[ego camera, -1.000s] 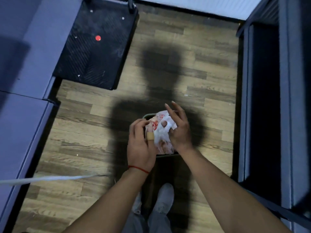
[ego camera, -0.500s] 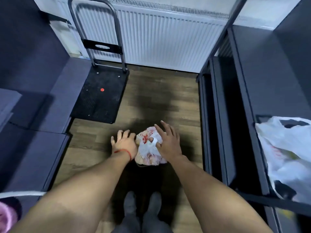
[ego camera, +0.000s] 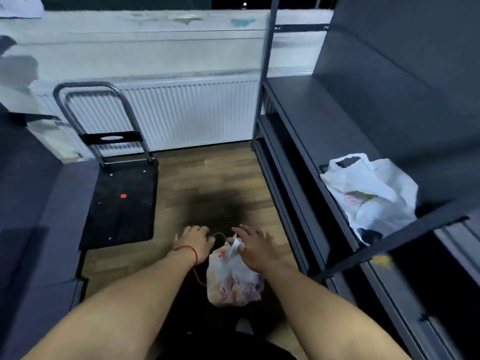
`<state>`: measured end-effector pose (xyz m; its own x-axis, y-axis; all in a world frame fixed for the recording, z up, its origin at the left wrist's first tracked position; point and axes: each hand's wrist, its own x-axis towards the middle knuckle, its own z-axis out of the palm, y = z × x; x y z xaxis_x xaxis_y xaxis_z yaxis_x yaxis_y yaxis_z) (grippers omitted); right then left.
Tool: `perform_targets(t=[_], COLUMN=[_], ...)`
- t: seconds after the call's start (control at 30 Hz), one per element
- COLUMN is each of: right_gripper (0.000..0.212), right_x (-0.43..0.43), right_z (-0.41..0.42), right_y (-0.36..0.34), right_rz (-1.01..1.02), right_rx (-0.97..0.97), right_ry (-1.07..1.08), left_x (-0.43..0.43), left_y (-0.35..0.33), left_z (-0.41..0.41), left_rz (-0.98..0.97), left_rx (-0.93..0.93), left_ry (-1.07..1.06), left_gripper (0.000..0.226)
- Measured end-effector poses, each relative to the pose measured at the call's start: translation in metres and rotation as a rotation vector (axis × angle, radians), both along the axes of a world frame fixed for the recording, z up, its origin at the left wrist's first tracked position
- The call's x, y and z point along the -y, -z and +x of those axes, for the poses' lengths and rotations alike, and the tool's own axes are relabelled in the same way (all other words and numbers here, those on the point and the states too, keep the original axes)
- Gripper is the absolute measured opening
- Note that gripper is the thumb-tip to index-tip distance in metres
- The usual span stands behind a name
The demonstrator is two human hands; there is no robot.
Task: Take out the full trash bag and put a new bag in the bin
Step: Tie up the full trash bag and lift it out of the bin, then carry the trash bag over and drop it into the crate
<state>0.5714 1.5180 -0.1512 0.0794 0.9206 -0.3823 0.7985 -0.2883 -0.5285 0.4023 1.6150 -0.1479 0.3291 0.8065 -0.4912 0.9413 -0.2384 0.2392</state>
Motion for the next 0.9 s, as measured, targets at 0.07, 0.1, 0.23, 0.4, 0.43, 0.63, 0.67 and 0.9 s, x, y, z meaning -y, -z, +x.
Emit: perform_targets(t=[0.07, 0.1, 0.23, 0.4, 0.43, 0.63, 0.67, 0.9], right_gripper=[0.058, 0.060, 0.059, 0.061, 0.062, 0.059, 0.060, 0.058], right_x=[0.034, 0.052, 0.111, 0.177, 0.192, 0.281, 0.298, 0.400], right_z=[0.000, -0.001, -0.018, -0.037, -0.041, -0.074, -0.082, -0.137], right_y=[0.013, 0.018, 0.016, 0.005, 0.004, -0.007, -0.009, -0.018], right_rz=[-0.050, -0.078, -0.123, -0.096, -0.093, -0.051, -0.045, 0.043], right_rx=[0.060, 0.058, 0.072, 0.074, 0.080, 0.057, 0.057, 0.014], right_ry=[0.079, 0.171, 0.447, 0.768, 0.834, 1.261, 1.331, 1.822], left_x=[0.014, 0.023, 0.055, 0.104, 0.117, 0.191, 0.206, 0.324], left_y=[-0.002, -0.002, 0.004, 0.008, 0.007, -0.007, -0.008, -0.019], left_z=[0.016, 0.022, 0.037, 0.050, 0.053, 0.071, 0.076, 0.099], left_rz=[-0.014, -0.032, -0.068, -0.063, -0.053, -0.079, -0.085, -0.096], left_rx=[0.010, 0.014, -0.023, 0.097, 0.125, 0.154, 0.166, 0.209], left_ry=[0.116, 0.185, 0.442, 0.687, 0.741, 1.032, 1.084, 1.463], left_gripper=[0.040, 0.040, 0.048, 0.047, 0.047, 0.049, 0.049, 0.047])
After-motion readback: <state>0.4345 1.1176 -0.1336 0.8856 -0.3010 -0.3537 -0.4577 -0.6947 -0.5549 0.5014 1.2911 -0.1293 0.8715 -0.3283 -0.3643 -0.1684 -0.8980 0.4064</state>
